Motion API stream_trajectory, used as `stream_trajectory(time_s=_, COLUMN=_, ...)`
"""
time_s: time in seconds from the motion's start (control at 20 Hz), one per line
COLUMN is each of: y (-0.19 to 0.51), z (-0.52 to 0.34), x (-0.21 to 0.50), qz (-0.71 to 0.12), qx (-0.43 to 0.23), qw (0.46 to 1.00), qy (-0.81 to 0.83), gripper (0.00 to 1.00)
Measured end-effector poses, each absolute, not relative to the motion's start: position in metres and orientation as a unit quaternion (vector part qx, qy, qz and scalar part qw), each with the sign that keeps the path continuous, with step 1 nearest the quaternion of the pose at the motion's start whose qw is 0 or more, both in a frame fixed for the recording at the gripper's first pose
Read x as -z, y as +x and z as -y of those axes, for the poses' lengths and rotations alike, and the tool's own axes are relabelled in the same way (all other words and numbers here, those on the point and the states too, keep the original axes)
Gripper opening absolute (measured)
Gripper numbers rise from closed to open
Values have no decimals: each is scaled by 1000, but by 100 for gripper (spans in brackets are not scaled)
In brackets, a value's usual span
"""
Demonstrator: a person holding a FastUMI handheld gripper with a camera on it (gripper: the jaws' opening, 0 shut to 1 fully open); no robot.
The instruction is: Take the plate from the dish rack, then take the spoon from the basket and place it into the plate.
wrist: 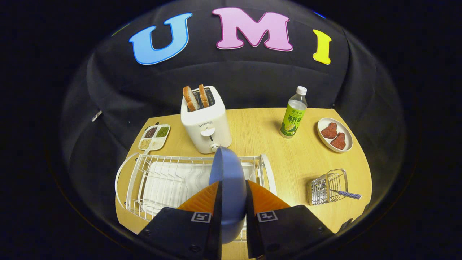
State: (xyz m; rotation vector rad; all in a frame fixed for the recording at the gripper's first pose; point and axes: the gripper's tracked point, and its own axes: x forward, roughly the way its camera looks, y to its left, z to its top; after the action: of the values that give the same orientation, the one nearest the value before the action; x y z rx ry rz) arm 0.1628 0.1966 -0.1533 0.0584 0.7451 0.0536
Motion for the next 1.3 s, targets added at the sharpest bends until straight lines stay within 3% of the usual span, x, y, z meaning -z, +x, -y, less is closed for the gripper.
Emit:
stream_trajectory(time_s=0.75, y=157, z=-192, x=123, qz=-292, qx=59, qw=954, qy=-42, gripper=29)
stream_trajectory(time_s=1.0, y=153, z=-193, x=129, qz=-306, qx=25, qw=952, qy=-1, gripper=22)
stream_trajectory(time_s=1.3, y=133, z=-174, x=129, qz=-313, qx=-31, qw=948, qy=48, gripper=20)
